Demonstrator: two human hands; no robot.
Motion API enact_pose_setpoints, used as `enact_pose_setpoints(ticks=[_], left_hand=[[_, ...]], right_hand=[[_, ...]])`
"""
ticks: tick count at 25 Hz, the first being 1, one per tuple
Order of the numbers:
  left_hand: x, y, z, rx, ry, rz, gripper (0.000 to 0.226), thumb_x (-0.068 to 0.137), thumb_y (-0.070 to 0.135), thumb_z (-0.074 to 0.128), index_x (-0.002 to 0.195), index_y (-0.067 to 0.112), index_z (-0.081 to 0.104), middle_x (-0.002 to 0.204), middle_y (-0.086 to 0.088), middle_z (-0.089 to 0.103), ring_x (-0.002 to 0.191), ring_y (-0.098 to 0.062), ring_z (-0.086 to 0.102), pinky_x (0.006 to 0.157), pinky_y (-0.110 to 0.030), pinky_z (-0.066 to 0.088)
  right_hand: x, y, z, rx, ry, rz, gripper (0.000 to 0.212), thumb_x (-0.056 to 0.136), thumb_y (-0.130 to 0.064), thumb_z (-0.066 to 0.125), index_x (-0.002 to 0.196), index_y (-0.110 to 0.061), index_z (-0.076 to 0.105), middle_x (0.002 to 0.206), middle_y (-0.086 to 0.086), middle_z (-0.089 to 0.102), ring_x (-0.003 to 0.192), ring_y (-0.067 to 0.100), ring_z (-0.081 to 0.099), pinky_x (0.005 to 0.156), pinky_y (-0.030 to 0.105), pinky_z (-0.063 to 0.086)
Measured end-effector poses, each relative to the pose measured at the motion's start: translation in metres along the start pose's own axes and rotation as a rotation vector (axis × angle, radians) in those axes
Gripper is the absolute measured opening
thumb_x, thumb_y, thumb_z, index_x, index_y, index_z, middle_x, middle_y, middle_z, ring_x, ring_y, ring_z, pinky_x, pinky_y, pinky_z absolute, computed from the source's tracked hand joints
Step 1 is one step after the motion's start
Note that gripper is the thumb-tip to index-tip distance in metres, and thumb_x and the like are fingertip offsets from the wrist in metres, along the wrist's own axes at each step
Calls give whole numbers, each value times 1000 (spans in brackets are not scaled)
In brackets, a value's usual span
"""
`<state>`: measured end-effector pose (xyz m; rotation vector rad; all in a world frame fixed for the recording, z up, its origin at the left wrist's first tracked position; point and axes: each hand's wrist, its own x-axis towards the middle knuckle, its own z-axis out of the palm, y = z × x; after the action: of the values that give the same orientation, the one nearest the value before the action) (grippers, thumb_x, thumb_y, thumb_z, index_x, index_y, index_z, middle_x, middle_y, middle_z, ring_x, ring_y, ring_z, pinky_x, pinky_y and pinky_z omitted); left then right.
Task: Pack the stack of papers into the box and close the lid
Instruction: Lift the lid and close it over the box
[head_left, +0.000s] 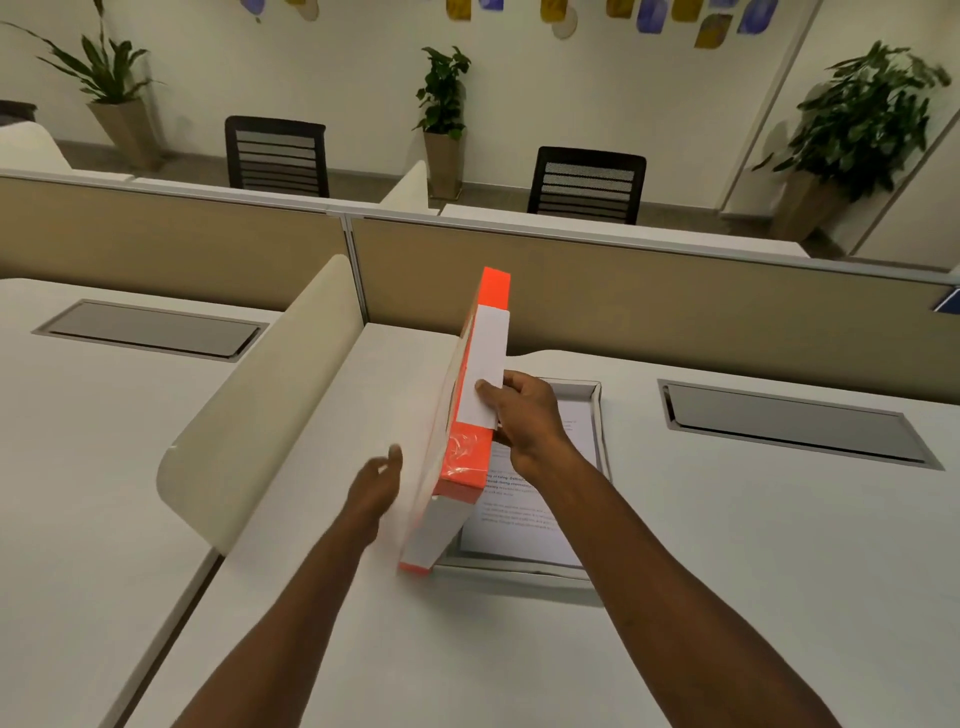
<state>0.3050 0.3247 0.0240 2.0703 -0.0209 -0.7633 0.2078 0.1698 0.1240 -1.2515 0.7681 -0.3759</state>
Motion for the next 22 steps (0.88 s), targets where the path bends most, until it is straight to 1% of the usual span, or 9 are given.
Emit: enact_pose_setpoints(ticks=[2,5,6,10,13,16,17,19,22], left_hand=[[2,-19,15,80,-12,8,67,103,55,29,135,2,55,140,-22,57,123,-37,57,107,-46,45],[2,-18,27,-4,-66,27,64,102,56,32,115,1,62,106,-21,68,83,-32,65,83,-43,56],[4,-16,29,-24,-79,10,65,102,57,32,112,0,62,100,-22,68,80,-32,64,80,-43,56],[15,-20,33,-21,-45,28,56,101,52,40,99,2,68,92,-13,64,94,-38,62,85,-41,51],[17,-22,40,-45,-36,133,41,100,44,47,112,13,72,105,-4,66,97,-26,59,88,-37,48],[11,-18,44,-88,-56,235,39,100,49,47,119,23,69,120,-1,66,106,-23,58,92,-38,47],[10,-18,46,-109,-91,236,48,99,54,46,132,23,61,132,-2,61,117,-26,56,101,-43,46],[3,-18,50,-133,-197,221,78,91,69,44,154,25,35,158,-1,39,141,-30,42,115,-50,35],[-14,-14,57,-114,-335,234,124,55,99,36,159,35,11,167,4,20,150,-31,28,119,-52,27]], right_hand=[[0,2,-11,18,10,9,28,98,-20,63,123,-9,63,117,8,73,93,20,73,65,30,61],[2,8,-39,68,80,31,34,95,-17,66,127,-18,56,111,3,70,91,19,71,59,31,60],[2,11,-48,69,121,41,39,94,-18,68,128,-25,51,110,2,67,93,21,69,63,35,61],[6,27,-90,-153,328,28,56,84,-39,77,131,-24,51,125,6,62,106,30,66,91,52,58],[6,37,-119,-297,362,25,58,81,-42,79,130,-20,56,124,8,66,104,32,69,93,54,57],[8,53,-145,-376,324,37,52,89,-38,72,136,-20,58,123,7,68,103,30,69,92,52,58],[8,60,-154,-378,305,44,49,93,-37,67,138,-21,57,126,6,67,105,30,68,93,52,57],[8,74,-170,-370,266,68,43,99,-37,56,141,-26,54,130,5,66,104,29,68,92,49,57],[5,99,-185,-387,230,112,41,106,-35,41,145,-26,48,136,7,62,98,23,65,89,42,55]])
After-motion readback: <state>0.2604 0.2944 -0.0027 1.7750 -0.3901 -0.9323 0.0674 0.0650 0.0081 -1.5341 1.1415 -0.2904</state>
